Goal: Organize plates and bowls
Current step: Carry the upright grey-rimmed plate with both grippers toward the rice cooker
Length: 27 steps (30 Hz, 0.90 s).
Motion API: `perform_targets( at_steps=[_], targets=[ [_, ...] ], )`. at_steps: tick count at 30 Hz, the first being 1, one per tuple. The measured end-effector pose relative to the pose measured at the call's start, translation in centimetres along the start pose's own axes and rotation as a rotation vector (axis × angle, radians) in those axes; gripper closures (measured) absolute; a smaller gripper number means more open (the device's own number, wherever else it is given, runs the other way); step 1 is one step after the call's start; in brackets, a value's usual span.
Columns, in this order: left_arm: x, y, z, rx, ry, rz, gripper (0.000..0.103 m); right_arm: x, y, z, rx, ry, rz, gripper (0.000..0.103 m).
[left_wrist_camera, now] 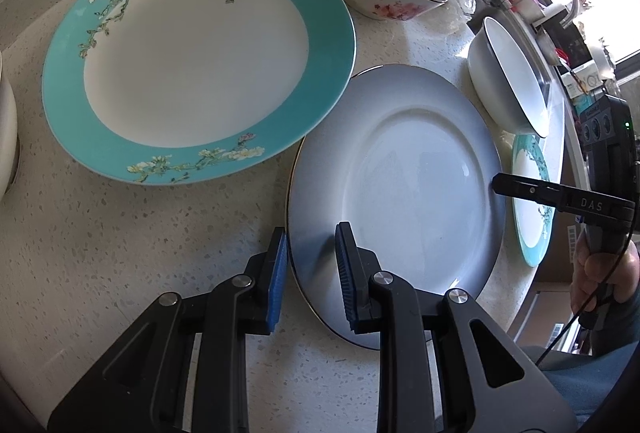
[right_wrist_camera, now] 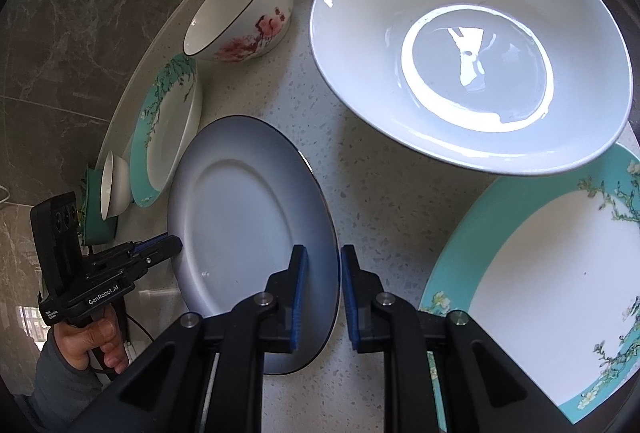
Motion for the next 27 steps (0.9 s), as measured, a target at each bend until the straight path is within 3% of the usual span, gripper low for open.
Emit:
perform_targets(
  at_steps=[13,27],
  targets=[
    [-1.3,0.6,-1.3,-0.012,0.002,-0.012,0.083,-0.2,-0.2,-0.6,0.003,0.001,0.002,0.083],
    [-4.3,1.0,-7.7,0.020,0.080,-0.021,0.083,-1.9,-3.5,-2.7,0.038,0.006,-0.062,0.083]
  ],
)
Point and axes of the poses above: each gripper's, at about its wrist camera, not at the fingertips, and z roughly the way its jaws point, y to its right, x to its top, the point moved 8 cm from there along z, roughly the way its jaws point, and after that the axes turned 5 degrees about y, right-handed, at the moved point
